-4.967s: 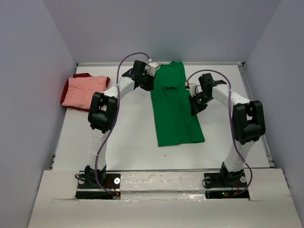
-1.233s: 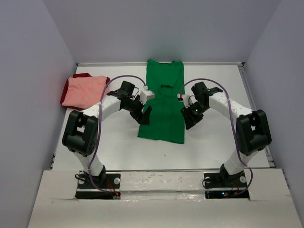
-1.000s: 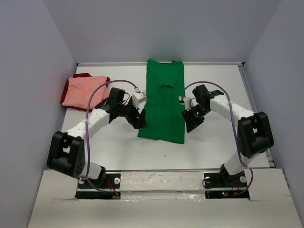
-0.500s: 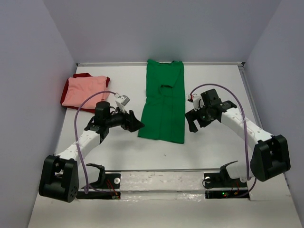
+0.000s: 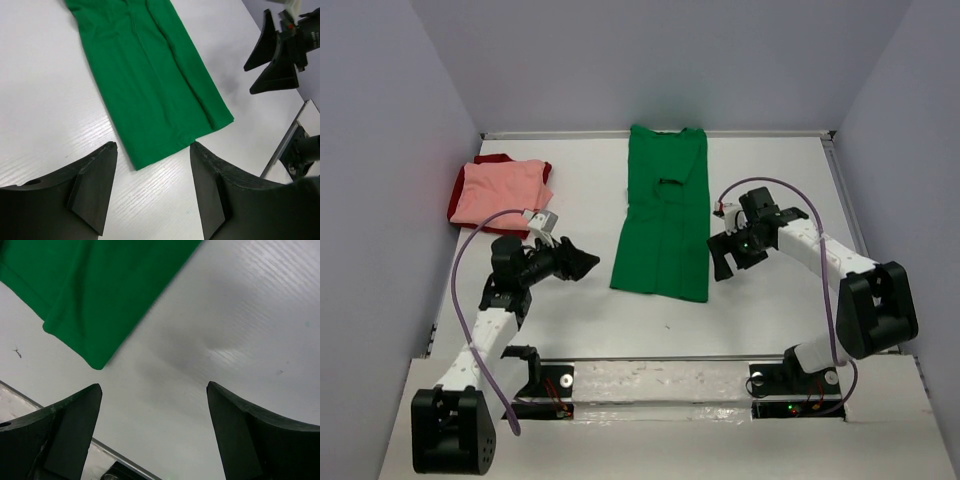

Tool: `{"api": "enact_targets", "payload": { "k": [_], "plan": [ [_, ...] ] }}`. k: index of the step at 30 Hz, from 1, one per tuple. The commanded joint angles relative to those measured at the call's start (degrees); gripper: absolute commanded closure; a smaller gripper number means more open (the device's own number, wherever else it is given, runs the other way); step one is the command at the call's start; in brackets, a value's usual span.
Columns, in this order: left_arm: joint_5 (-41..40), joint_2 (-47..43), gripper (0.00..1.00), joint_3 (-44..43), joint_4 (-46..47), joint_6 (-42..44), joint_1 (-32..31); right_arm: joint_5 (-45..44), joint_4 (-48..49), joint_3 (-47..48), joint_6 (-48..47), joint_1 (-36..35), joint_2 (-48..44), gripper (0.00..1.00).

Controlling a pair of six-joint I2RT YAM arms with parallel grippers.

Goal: Fold and stack the t-shirts
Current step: Fold the tshirt

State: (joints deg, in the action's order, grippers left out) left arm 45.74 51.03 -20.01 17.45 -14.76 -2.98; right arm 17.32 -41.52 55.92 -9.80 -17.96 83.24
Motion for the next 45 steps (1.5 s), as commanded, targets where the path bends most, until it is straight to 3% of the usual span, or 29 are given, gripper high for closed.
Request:
{"api": "enact_targets", "payload": {
  "k": [1, 4, 6, 7, 8, 10, 11, 16, 22, 26, 28, 45],
  "plan": [
    [0.1, -3.6, 0.30, 0.9, 2.5, -1.6, -0.2, 5.5, -1.5, 3.8, 0.8, 0.4, 2.1, 0.09],
    [2.4, 2.8, 0.32, -2.7, -4.9, 2.9, -0.8, 8.3, -2.3, 4.7, 0.8, 0.4, 3.3, 0.10],
    [0.8, 4.0, 0.54, -4.6, -6.8, 4.3, -1.9, 7.8, -2.3, 5.0, 0.8, 0.4, 4.1, 0.10],
    [0.8, 5.4, 0.56, -4.9, -7.0, 4.6, -2.5, 7.7, -2.3, 5.1, 0.7, 0.4, 4.1, 0.10],
    [0.7, 6.2, 0.55, -5.3, -7.2, 4.7, -3.2, 7.6, -2.4, 5.2, 0.7, 0.4, 4.4, 0.10],
    [-0.9, 8.5, 0.38, -5.7, -7.6, 4.2, -4.6, 9.2, -2.4, 5.9, 0.8, 0.4, 5.4, 0.10],
    [-1.4, 9.3, 0.38, -5.9, -7.9, 4.1, -4.8, 9.7, -2.6, 6.1, 0.7, 0.4, 6.0, 0.10],
    [-3.9, 14.5, 0.49, -7.1, -9.4, 4.6, -8.8, 11.9, -4.4, 9.4, 0.0, 0.4, 12.9, 0.12],
    [-6.6, 18.0, 0.48, -8.7, -11.0, 4.5, -15.3, 11.2, -4.5, 11.4, 0.0, 0.4, 15.5, 0.13],
    [-7.1, 23.0, 0.48, -9.7, -11.4, 4.4, -16.1, 10.9, -4.3, 11.6, -0.1, 0.4, 16.4, 0.13],
    [-7.1, 23.9, 0.52, -10.3, -11.7, 4.5, -16.2, 11.1, -4.2, 11.3, -0.2, 0.4, 16.7, 0.13],
    [-16.1, 31.0, 0.52, -14.7, -14.8, 4.0, -18.7, 12.8, -4.4, 11.3, -1.1, 0.4, 16.2, 0.12]
  ]
}}
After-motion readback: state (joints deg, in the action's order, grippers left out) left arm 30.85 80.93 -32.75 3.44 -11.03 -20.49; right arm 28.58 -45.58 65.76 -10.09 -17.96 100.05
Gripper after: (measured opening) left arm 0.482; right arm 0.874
